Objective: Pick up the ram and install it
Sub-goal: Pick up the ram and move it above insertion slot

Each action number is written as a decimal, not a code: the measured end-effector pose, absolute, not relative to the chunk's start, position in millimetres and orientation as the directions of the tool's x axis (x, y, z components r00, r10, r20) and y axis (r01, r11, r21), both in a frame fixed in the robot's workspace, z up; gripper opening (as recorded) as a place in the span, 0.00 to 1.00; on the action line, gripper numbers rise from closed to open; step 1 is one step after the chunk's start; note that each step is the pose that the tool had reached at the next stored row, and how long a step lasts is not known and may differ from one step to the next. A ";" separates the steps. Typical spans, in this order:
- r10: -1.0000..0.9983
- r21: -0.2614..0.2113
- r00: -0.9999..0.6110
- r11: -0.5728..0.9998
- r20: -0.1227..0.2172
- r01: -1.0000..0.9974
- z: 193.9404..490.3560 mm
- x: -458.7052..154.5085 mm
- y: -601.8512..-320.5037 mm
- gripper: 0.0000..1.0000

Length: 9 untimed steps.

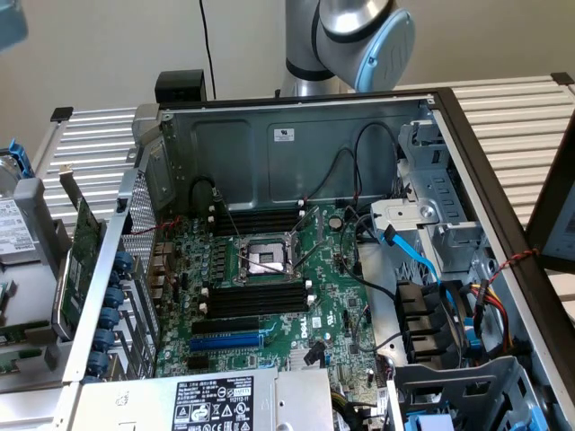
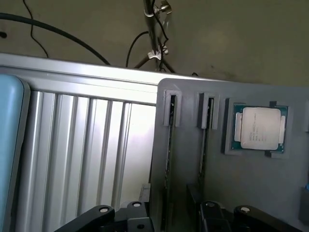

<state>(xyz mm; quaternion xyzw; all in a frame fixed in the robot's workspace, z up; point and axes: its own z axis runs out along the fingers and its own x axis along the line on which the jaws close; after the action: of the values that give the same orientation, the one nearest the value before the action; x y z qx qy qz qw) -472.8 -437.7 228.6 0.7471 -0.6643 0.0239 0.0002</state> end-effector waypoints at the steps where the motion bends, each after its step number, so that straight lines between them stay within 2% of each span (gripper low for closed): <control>1: -0.992 -0.031 0.117 -0.118 0.036 -0.992 226.8 -472.6 -438.0 0.42; 9: -0.992 -0.031 0.121 -0.122 0.036 -0.992 212.3 -472.4 -438.9 0.42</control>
<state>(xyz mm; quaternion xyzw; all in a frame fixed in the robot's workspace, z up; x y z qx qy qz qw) -472.4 -438.9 212.3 0.7487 -0.6624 0.0238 0.0002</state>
